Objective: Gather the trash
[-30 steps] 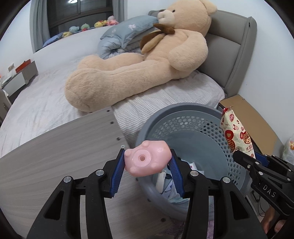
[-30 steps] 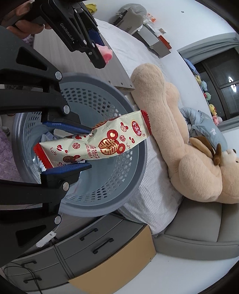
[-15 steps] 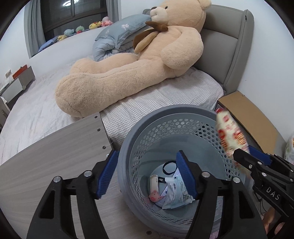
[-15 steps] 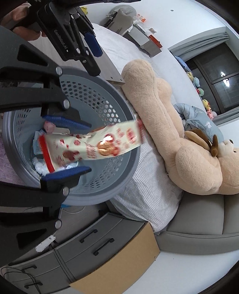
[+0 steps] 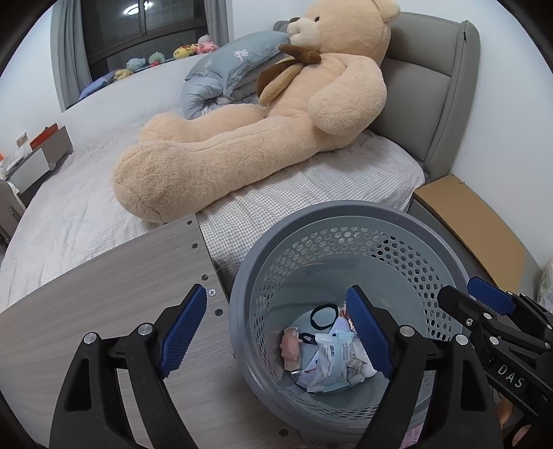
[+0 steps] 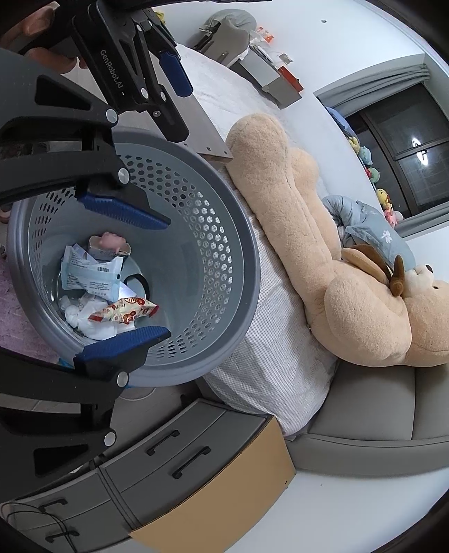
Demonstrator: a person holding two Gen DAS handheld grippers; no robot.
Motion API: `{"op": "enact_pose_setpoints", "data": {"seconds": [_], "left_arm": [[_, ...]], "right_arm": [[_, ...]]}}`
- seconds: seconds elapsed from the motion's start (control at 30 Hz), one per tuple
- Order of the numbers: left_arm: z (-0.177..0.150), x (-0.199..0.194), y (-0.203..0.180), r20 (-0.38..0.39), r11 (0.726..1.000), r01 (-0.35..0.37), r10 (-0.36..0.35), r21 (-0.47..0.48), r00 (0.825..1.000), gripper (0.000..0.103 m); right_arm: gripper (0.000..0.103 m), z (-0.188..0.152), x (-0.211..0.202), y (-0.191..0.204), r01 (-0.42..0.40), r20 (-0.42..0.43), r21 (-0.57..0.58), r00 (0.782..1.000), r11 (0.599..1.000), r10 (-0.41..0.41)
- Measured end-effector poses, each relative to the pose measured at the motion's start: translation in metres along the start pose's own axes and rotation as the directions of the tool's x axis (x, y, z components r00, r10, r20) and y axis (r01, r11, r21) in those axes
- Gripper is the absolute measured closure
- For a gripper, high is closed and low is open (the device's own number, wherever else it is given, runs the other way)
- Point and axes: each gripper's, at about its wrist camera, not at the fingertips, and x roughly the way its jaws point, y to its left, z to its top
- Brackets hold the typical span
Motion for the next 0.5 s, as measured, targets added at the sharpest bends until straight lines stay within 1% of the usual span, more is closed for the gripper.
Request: {"op": "enact_pose_setpoints", "data": {"seconds": [0.27,0.5], "left_arm": [[-0.001,-0.008,0.005,0.011,1.000,-0.009,0.009,-0.025,1.000,0.010],[-0.002,-0.014,0.007,0.018,0.999,-0.007,0.008,-0.039,1.000,0.007]], "right_arm": [[0.046,-0.003,-0.005,0.001,0.009,0.004,-0.005,1.000,1.000,-0.009],[0.043,-0.004,-0.013,0.001,0.016,0.016,-0.007,1.000,1.000,-0.016]]}}
